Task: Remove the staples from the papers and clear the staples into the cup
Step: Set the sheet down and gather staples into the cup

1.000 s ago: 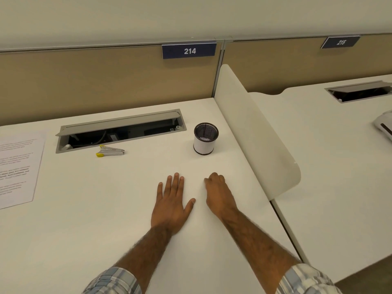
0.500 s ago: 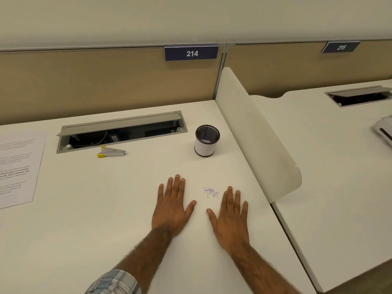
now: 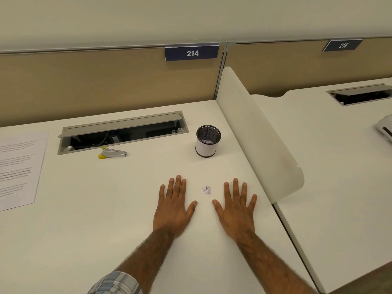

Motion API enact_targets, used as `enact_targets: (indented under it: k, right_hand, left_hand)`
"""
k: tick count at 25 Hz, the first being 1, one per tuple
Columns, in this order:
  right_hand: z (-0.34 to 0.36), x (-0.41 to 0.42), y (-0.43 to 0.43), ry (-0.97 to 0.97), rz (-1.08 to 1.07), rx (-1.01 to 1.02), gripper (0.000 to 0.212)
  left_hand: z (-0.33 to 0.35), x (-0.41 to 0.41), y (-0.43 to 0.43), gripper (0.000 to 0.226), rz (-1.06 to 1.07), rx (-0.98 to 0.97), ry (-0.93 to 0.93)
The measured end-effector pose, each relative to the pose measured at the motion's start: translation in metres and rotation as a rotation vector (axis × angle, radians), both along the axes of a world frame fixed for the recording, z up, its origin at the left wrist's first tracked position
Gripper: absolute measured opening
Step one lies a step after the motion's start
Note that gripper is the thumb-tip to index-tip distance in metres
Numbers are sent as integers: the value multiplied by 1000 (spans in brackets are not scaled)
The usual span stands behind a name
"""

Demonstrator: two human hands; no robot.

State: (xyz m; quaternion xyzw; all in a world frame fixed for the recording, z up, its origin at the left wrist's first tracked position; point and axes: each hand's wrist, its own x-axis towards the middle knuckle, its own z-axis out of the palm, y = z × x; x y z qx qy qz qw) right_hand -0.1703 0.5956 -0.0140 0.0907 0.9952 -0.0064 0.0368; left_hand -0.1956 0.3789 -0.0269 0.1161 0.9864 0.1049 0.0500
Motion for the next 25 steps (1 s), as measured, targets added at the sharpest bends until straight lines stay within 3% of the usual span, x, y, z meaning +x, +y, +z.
enact_targets:
  k: [8,14,25]
  right_hand:
    - [4,3,-22,0,203,-35,72]
    - [10,12,2,-20,551,36,66]
    - [13,-39,3,-28,468,-67,64]
  left_hand:
    - [-3,0,0,79,11,6,6]
    - [0,0,0,78,-7,5,3]
    - [2,0,0,79,1,10,1]
